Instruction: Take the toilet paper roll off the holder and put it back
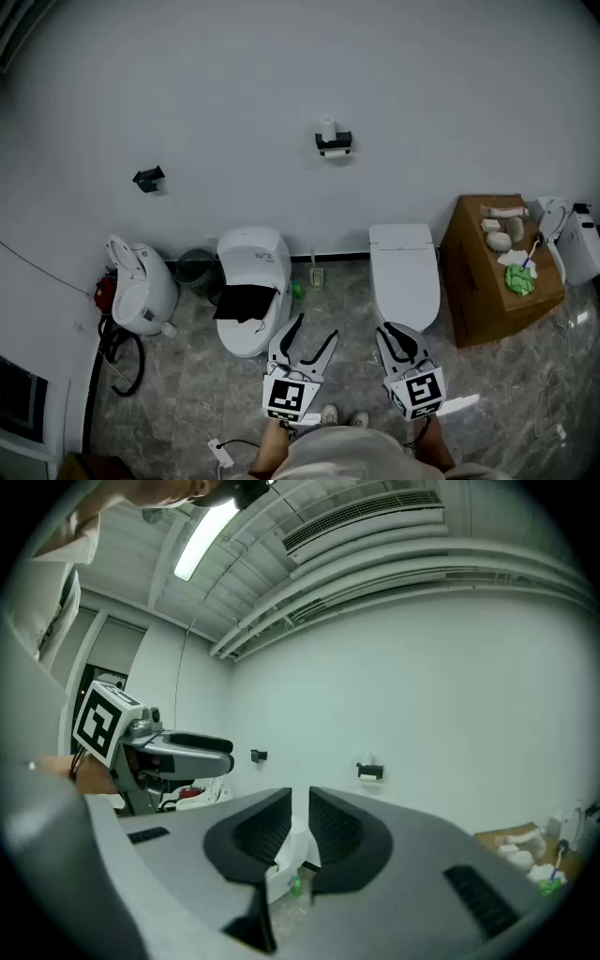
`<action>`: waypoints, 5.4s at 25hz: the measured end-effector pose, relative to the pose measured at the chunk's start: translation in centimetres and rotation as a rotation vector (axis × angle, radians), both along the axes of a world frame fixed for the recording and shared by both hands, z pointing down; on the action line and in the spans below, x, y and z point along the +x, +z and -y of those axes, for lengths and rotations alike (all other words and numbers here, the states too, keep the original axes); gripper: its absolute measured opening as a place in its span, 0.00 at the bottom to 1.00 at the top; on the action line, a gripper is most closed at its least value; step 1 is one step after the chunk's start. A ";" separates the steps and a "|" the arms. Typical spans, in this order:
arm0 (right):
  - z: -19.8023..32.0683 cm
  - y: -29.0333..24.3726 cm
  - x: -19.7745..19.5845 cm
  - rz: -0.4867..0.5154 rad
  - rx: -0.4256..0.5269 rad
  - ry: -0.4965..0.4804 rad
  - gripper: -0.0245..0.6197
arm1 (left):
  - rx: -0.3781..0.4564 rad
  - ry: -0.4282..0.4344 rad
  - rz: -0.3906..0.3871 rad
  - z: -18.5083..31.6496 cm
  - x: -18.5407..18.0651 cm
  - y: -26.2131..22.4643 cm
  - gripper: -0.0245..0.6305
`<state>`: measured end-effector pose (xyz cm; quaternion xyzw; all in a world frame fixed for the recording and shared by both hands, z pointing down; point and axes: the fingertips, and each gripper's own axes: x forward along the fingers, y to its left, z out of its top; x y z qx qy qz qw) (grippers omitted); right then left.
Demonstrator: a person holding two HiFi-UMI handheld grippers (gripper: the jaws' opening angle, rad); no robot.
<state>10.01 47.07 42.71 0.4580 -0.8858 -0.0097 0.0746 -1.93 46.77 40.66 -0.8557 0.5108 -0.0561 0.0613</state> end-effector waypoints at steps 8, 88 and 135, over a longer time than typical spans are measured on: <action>2.9 0.6 -2.9 0.026 -0.010 0.052 0.13 | 0.004 0.029 0.004 2.7 -3.1 0.6 0.50; 40.4 2.5 0.1 0.061 -0.056 -0.086 0.13 | -0.027 -0.102 0.046 38.9 0.4 1.4 0.50; 59.2 2.8 -5.4 0.013 -0.081 0.110 0.13 | -0.047 0.103 0.002 60.8 -4.7 2.5 0.50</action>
